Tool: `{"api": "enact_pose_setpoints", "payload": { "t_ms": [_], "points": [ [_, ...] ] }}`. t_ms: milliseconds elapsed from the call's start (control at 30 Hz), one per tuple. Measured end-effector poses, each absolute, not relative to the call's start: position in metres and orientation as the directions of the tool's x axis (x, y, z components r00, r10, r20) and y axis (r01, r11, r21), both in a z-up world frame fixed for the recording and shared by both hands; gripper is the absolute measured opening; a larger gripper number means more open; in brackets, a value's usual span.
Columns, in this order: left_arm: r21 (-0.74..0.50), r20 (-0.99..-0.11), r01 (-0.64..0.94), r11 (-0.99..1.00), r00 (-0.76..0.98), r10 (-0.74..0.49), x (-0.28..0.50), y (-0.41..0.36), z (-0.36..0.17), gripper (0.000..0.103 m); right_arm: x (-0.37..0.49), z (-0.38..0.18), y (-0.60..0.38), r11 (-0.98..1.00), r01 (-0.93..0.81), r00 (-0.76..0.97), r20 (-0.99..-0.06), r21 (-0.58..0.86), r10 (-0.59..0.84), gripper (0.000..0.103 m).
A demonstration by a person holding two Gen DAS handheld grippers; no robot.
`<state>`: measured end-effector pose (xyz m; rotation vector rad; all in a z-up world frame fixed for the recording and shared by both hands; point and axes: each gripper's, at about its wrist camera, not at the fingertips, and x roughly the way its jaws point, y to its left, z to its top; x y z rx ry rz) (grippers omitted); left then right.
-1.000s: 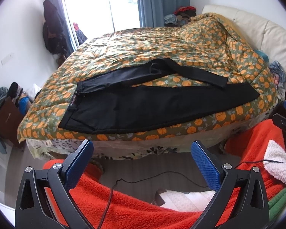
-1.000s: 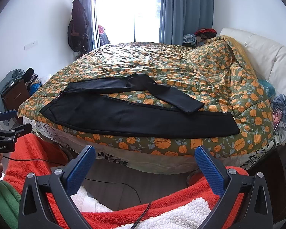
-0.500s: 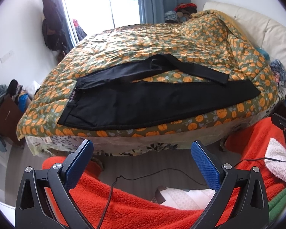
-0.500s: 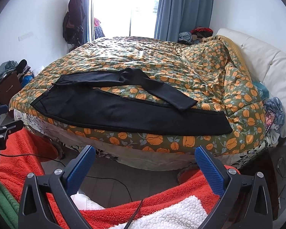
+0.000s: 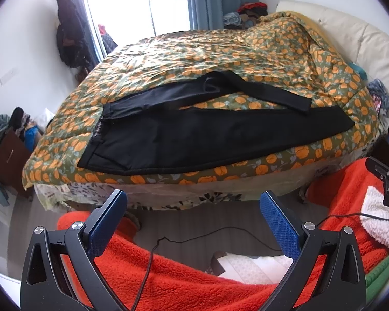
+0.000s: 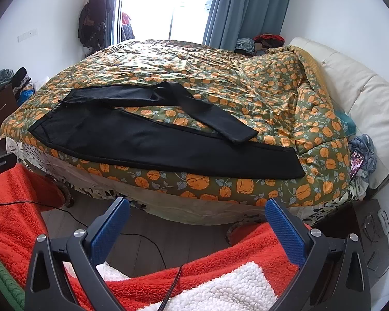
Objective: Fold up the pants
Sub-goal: 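Move both tools toward the black pants lying on the duvet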
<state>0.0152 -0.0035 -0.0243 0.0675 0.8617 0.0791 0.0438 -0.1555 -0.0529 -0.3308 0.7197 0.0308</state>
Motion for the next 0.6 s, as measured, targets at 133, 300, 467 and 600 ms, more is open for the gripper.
{"api": "enact_pose_setpoints", "payload": {
  "t_ms": [133, 300, 467, 600],
  "points": [
    [0.091, -0.755, -0.042, 0.995, 0.649, 0.096, 0.0153, -0.0029, -0.0245, 0.102, 0.0438, -0.0544, -0.1532, 0.942, -0.139, 0.748, -0.656, -0.306, -0.103, 0.103],
    [0.091, -0.756, -0.043, 0.995, 0.647, 0.097, 0.0152, -0.0036, -0.0247, 0.102, 0.045, -0.0562, -0.1534, 0.939, -0.132, 0.744, -0.658, -0.317, -0.118, 0.103],
    [0.091, -0.755, -0.042, 0.995, 0.648, 0.097, 0.0153, -0.003, -0.0245, 0.102, 0.0463, -0.0569, -0.154, 0.94, -0.129, 0.739, -0.663, -0.316, -0.122, 0.103],
    [0.09, -0.756, -0.043, 0.995, 0.648, 0.096, 0.0151, -0.0035, -0.0246, 0.102, 0.0465, -0.0576, -0.155, 0.942, -0.123, 0.736, -0.666, -0.313, -0.126, 0.103]
  ]
}}
